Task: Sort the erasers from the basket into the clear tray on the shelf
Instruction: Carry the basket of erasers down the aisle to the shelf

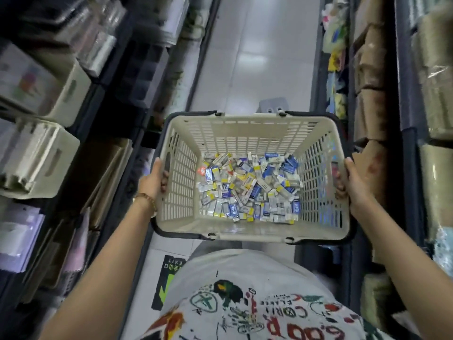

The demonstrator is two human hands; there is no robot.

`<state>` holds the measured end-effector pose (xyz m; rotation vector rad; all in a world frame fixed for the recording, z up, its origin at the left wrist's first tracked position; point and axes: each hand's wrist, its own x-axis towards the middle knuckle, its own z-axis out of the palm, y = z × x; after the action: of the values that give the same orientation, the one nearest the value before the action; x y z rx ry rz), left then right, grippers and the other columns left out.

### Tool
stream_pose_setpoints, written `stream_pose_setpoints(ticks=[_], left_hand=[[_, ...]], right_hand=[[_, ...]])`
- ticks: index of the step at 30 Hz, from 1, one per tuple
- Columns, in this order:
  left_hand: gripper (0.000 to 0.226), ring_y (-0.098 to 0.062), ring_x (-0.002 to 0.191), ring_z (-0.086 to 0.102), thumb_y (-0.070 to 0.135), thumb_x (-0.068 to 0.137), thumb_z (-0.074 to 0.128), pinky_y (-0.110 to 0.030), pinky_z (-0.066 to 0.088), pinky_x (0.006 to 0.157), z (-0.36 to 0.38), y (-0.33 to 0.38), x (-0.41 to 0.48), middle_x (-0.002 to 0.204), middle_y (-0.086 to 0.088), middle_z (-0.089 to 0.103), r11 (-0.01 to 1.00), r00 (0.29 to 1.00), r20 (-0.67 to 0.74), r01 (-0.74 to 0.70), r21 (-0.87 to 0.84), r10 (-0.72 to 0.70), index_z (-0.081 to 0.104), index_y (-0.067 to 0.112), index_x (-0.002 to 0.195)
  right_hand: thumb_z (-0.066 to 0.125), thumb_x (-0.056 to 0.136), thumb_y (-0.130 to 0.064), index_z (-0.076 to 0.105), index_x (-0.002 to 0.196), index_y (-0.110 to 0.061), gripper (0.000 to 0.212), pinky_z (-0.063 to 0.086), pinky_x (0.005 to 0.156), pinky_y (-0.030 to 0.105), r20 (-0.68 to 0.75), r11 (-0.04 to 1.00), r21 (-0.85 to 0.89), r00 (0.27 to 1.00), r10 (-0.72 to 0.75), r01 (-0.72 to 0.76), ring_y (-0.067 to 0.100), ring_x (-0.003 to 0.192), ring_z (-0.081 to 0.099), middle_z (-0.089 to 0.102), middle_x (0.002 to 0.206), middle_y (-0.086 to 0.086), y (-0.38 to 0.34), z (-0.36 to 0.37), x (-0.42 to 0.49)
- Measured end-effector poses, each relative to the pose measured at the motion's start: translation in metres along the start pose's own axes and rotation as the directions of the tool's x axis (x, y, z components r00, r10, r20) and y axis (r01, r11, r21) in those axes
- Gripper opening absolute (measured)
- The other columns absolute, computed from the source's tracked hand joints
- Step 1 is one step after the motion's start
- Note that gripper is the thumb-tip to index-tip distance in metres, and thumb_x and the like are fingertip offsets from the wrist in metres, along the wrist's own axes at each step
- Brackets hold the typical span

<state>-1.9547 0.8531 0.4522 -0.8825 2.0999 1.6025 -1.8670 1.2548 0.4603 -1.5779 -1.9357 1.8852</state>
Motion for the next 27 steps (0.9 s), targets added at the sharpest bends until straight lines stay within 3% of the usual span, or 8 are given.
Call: stream_pose_setpoints(ticks=[7,14,19,23,27], left_hand=[[0.054,-0.009,0.038,0.037,0.06,0.089,0.04,-0.022,0.035,0.046,0.01,0.068,0.079,0.035,0.008,0.041,0.995,0.988,-0.129,0.072,-0.063,-0.08,0.05,0.017,0.059],[0.052,-0.01,0.039,0.038,0.062,0.086,0.042,-0.019,0.037,0.045,0.033,0.109,0.134,0.042,0.008,0.043,0.966,0.947,-0.252,0.15,-0.209,-0.201,0.052,0.019,0.06],[0.052,-0.012,0.043,0.038,0.062,0.087,0.042,-0.024,0.036,0.049,0.063,0.114,0.139,0.038,0.009,0.045,0.906,0.863,-0.386,0.169,-0.388,-0.326,0.056,0.018,0.062],[0.059,-0.014,0.043,0.033,0.065,0.088,0.035,-0.025,0.029,0.047,0.086,0.116,0.132,0.04,0.006,0.04,0.788,0.808,-0.383,0.154,-0.596,-0.448,0.049,0.016,0.059],[0.057,-0.012,0.037,0.034,0.059,0.091,0.035,-0.024,0.031,0.046,0.099,0.109,0.123,0.033,0.008,0.04,0.74,0.721,-0.457,0.114,-0.663,-0.521,0.05,0.016,0.057]], right_hand=[[0.047,0.092,-0.05,0.05,0.063,-0.014,0.047,0.025,0.037,0.017,0.102,0.995,-0.092,0.995,-0.022,0.032,0.007,0.031,0.031,0.038,0.034,-0.007,-0.108,0.082,0.073],[0.05,0.087,-0.055,0.052,0.065,-0.015,0.046,0.029,0.048,0.027,0.249,0.957,-0.268,0.968,-0.041,0.109,0.015,0.045,0.034,0.041,0.056,0.001,-0.203,0.171,0.171],[0.048,0.089,-0.055,0.051,0.064,-0.014,0.048,0.027,0.046,0.026,0.421,0.893,-0.385,0.906,-0.054,0.232,0.011,0.037,0.033,0.039,0.054,0.002,-0.267,0.24,0.235],[0.046,0.089,-0.058,0.052,0.064,-0.014,0.051,0.031,0.046,0.026,0.563,0.82,-0.459,0.826,-0.029,0.341,0.014,0.042,0.034,0.04,0.054,0.003,-0.309,0.287,0.26],[0.047,0.089,-0.056,0.052,0.064,-0.013,0.051,0.032,0.04,0.022,0.651,0.772,-0.473,0.758,-0.017,0.424,0.007,0.031,0.035,0.04,0.054,0.004,-0.327,0.334,0.269]])
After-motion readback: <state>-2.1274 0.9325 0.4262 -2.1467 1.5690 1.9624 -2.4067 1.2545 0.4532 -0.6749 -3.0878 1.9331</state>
